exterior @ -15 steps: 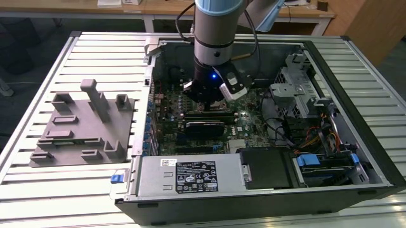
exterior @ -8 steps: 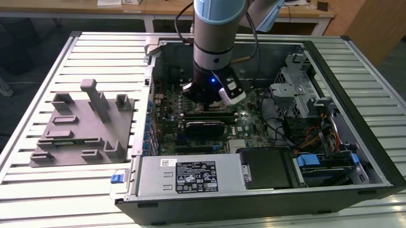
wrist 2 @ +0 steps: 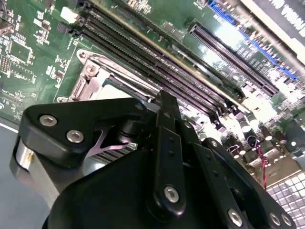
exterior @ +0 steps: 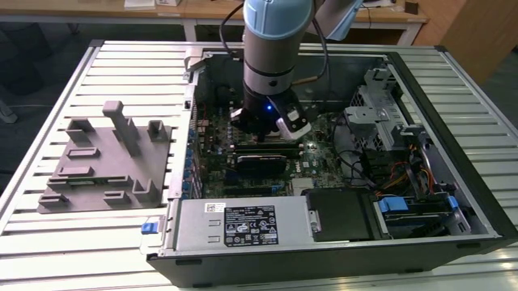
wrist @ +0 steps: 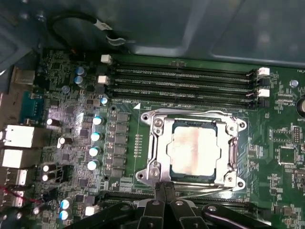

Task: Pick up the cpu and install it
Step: 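Install the second cpu locking lever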

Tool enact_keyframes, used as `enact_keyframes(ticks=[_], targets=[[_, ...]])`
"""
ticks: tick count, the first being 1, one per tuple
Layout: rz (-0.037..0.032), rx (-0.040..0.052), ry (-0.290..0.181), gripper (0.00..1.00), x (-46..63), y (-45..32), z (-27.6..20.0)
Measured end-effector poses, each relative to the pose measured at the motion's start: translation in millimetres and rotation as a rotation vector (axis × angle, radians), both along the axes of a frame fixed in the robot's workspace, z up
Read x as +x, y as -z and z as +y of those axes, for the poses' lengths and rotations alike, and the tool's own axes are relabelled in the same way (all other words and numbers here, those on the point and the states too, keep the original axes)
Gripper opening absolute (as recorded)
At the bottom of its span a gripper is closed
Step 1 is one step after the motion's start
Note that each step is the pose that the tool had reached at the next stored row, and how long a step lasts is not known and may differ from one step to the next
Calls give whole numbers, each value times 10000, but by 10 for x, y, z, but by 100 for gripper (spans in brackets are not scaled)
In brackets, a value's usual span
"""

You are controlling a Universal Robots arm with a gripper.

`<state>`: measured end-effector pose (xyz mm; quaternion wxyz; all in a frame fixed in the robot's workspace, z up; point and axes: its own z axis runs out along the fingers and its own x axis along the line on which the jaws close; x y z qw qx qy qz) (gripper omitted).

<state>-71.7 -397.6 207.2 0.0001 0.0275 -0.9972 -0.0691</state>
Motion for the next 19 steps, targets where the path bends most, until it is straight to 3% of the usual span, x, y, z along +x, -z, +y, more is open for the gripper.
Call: enact_keyframes(ticks=[8, 14, 19], targets=[[1, 158, 1, 11, -31, 6, -62], [1, 479, 0, 11, -53, 44, -64], [0, 539, -1, 11, -70, 52, -96]])
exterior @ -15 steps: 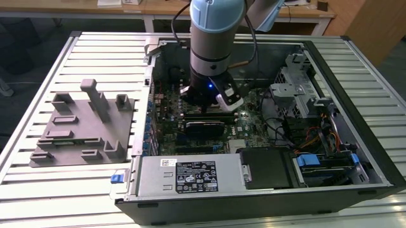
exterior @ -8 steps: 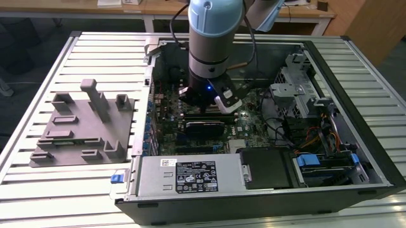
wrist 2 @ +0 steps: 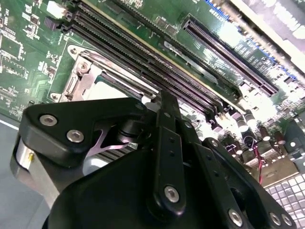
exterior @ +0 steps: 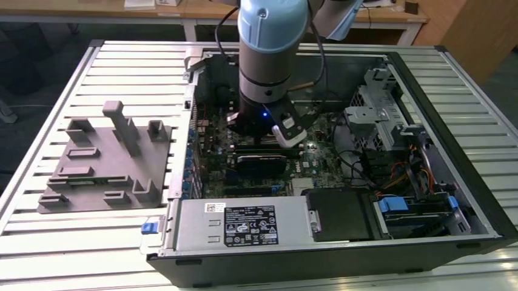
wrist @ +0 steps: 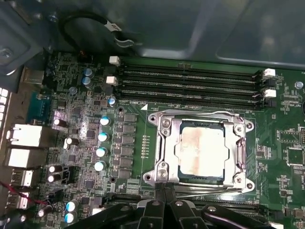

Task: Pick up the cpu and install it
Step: 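Install the second cpu locking lever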

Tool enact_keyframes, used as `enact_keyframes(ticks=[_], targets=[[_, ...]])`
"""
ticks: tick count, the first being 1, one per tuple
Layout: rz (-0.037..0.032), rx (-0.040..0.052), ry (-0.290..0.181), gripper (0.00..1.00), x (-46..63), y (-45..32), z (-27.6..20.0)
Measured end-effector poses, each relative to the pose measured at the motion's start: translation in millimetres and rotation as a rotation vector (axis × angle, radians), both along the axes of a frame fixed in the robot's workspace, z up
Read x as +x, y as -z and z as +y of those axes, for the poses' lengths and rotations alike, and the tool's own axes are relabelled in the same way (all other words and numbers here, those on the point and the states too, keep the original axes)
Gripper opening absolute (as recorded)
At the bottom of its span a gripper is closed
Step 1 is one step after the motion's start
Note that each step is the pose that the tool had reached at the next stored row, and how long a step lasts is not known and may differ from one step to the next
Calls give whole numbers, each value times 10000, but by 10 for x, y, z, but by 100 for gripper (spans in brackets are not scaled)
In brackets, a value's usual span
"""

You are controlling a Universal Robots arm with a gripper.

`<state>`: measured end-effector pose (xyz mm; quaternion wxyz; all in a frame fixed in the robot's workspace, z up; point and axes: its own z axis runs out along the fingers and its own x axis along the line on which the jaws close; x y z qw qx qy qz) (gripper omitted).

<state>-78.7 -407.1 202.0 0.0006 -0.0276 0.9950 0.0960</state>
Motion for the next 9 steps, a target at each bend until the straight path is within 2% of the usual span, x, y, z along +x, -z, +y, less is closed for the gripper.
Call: enact_keyframes(ticks=[5, 9], targets=[[0, 8, 1, 11, -17, 3, -37], [1, 39, -13, 11, -20, 22, -39]])
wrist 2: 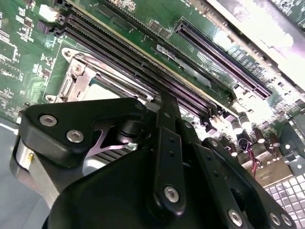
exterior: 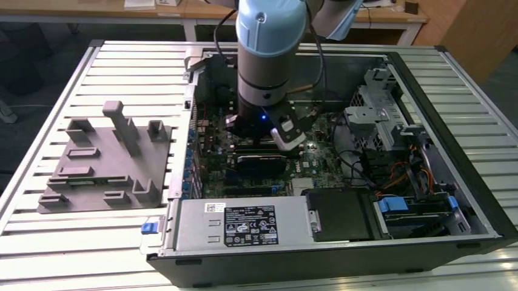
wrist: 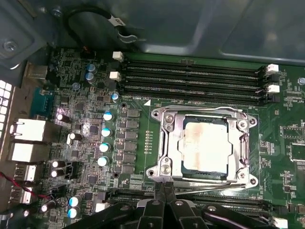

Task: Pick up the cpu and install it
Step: 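Install the second cpu locking lever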

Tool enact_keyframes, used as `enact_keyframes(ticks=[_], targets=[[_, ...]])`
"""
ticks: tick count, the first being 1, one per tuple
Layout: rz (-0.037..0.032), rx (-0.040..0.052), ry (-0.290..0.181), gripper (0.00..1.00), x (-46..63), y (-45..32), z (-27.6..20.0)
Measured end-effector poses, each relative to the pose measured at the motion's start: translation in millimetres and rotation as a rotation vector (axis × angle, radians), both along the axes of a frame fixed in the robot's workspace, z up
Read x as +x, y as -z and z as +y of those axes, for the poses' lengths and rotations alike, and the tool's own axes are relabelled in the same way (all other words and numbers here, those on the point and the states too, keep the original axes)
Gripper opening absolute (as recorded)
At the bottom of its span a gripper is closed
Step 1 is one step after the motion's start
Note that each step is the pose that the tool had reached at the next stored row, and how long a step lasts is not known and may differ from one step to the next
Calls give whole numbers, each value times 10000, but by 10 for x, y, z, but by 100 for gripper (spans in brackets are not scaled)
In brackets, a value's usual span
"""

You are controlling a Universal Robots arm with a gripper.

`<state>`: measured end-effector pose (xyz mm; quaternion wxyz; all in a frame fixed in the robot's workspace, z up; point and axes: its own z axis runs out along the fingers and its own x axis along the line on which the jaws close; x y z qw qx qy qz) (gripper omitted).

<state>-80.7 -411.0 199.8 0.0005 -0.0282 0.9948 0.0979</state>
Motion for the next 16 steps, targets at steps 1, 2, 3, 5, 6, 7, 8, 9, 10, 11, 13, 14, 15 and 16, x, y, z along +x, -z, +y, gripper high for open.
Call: enact_keyframes(ticks=[1, 2, 3, 5, 6, 7, 8, 9, 10, 11, 13, 14, 15, 16], targets=[[0, 13, -4, 11, -1, 7, 0], [-1, 32, -6, 11, -5, 13, 0], [0, 55, -8, 11, -11, 18, 0], [-1, 113, -12, 11, -20, 24, 0], [-1, 171, -15, 11, -26, 28, 0], [0, 190, -16, 11, -29, 27, 0], [0, 202, -17, 11, -30, 27, 0], [-2, 212, -18, 11, -32, 28, 0], [-2, 218, -20, 11, -34, 28, 0], [-2, 219, -20, 11, -38, 28, -1], [-3, 220, -26, 11, -48, 28, -4], [-4, 221, -28, 11, -52, 27, -6], [-4, 227, -30, 11, -55, 27, -6], [-3, 238, -32, 11, -58, 27, -6]])
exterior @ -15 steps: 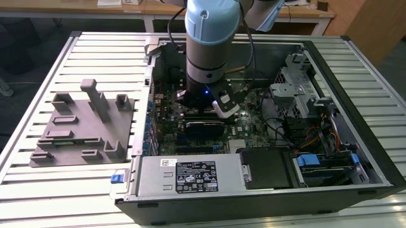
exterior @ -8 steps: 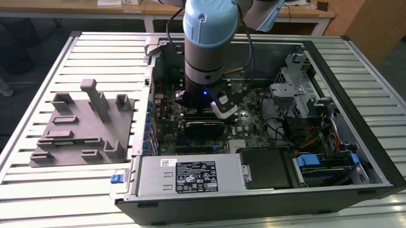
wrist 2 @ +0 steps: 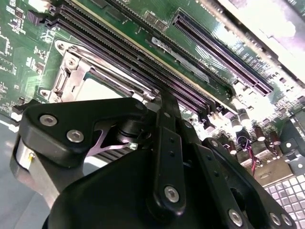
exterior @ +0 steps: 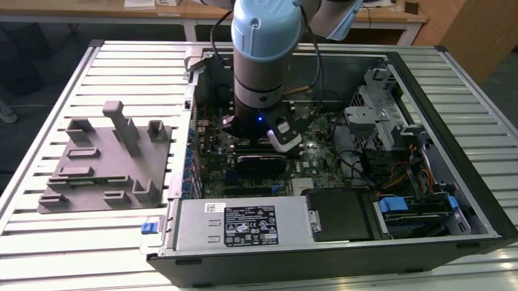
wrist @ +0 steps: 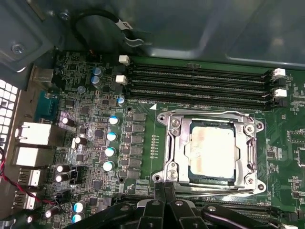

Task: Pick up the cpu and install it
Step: 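Install the second cpu locking lever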

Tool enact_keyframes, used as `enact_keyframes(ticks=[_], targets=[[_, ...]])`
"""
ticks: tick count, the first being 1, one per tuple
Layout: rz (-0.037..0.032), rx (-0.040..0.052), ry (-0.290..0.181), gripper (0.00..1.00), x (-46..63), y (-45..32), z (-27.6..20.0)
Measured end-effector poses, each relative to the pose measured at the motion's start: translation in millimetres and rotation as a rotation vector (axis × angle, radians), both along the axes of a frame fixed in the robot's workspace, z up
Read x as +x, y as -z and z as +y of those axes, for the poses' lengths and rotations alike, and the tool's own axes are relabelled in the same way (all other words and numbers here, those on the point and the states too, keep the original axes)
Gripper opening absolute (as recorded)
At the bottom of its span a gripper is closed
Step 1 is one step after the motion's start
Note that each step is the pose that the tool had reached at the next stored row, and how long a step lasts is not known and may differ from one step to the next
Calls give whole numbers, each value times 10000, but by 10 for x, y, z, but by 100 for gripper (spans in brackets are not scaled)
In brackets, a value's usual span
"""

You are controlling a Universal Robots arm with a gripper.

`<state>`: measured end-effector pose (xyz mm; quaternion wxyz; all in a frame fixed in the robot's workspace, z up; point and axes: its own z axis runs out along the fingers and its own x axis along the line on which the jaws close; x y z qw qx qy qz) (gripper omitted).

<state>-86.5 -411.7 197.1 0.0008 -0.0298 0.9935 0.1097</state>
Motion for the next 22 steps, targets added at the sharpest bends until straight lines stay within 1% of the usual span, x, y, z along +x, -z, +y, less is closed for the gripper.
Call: enact_keyframes(ticks=[12, 17, 22], targets=[[-2, 318, -9, 11, -11, 18, 1], [1, 393, -17, 11, -14, 31, -1], [-6, 421, -24, 11, -16, 19, 2]])
